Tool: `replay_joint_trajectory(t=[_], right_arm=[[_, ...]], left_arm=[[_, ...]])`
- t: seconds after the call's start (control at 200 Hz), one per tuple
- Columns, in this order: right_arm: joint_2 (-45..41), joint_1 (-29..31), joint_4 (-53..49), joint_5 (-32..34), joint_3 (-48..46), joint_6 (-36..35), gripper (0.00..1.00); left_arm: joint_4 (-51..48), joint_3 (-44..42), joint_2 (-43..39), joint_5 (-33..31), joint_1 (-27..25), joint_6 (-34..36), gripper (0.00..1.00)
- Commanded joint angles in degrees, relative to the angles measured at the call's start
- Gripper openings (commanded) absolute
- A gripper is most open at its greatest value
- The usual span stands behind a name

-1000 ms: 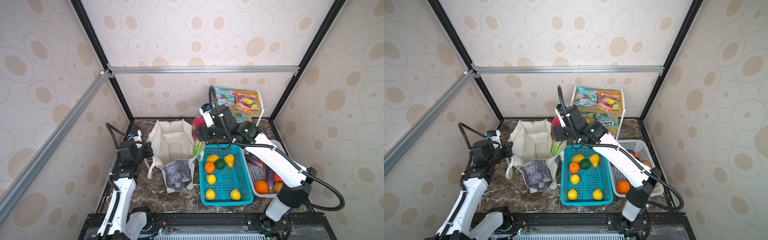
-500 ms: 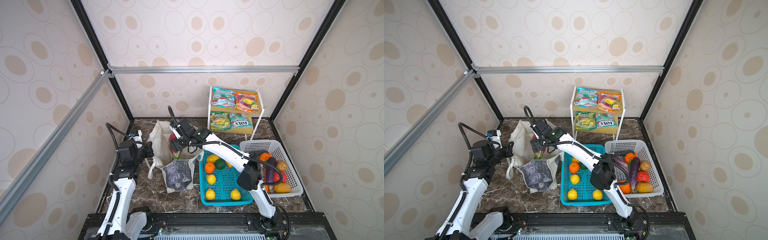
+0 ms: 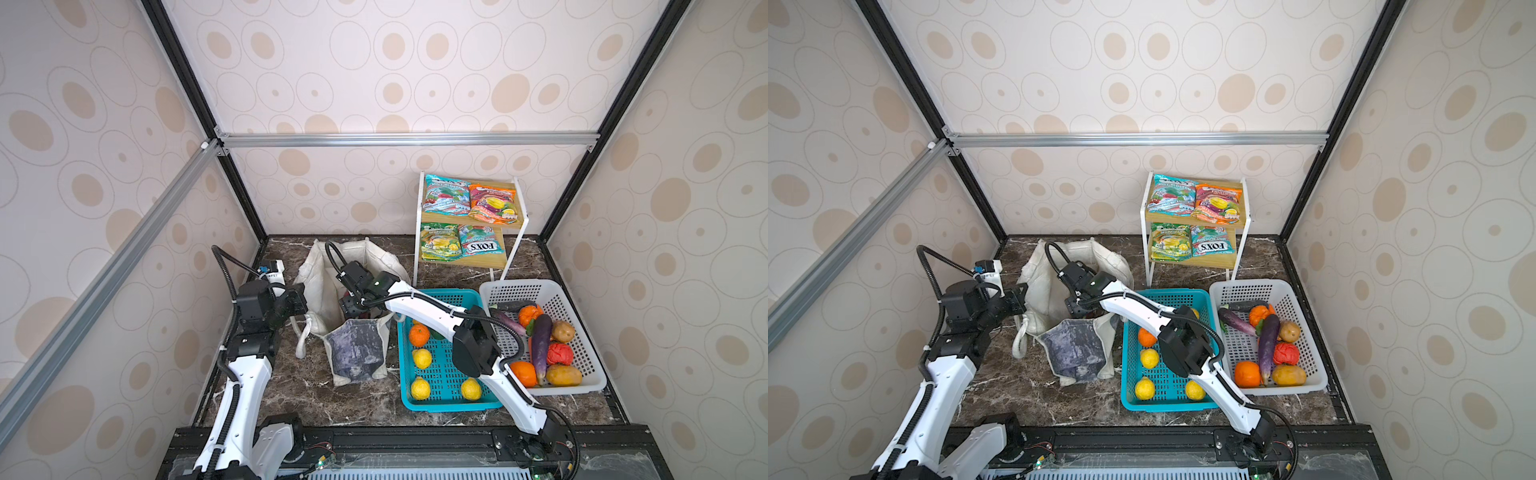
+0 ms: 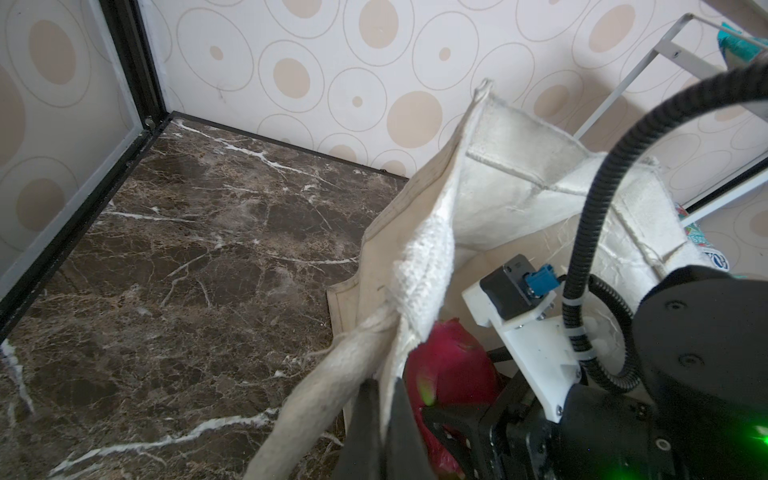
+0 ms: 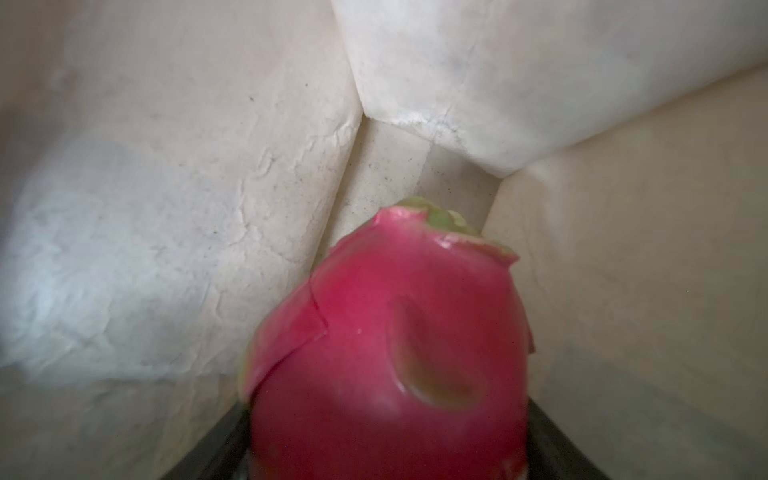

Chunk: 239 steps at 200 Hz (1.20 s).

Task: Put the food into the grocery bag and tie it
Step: 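Carry the dragon fruit into the open tote bag with the right gripper, then open the right gripper to drop the dragon fruit and withdraw toward the baskets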

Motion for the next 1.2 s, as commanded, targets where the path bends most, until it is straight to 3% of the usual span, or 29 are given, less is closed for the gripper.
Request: replay_joint_trajectory(t=[0.0,0.145,0.28,0.805,0.99,1.19], right_arm=[[1.52,0.73,0.16,1.48,1.39,1.61,0.69],[1.99,0.69,-1.54,1.92,3.6,1.5,0.81],[-0.34,0.88,-1.6,1.35,4.27,1.37,1.0],[-18.28,1.97,-3.33,3.18,3.71,1.23,1.0],[-26.57,1.99,-3.7,5.88,-2.33,-0.57,1.0],[-36.82,1.9,-3.2,13.27,-12.96,-2.34,1.0]], left_arm=[[1.33,0.33,-0.01,1.0,0.38,-0.01,0.0],[1.33,0.3,-0.05,0.69,0.38,-0.05,0.0],[1.21,0.3,-0.19,0.49,0.38,0.04,0.0],[0.67,0.43,-0.83,-0.84,0.43,0.27,0.0],[0.58,0.43,-0.52,-1.39,0.41,0.33,0.0],[0.19,0.61,-0.67,-1.74,0.39,0.55,0.0]])
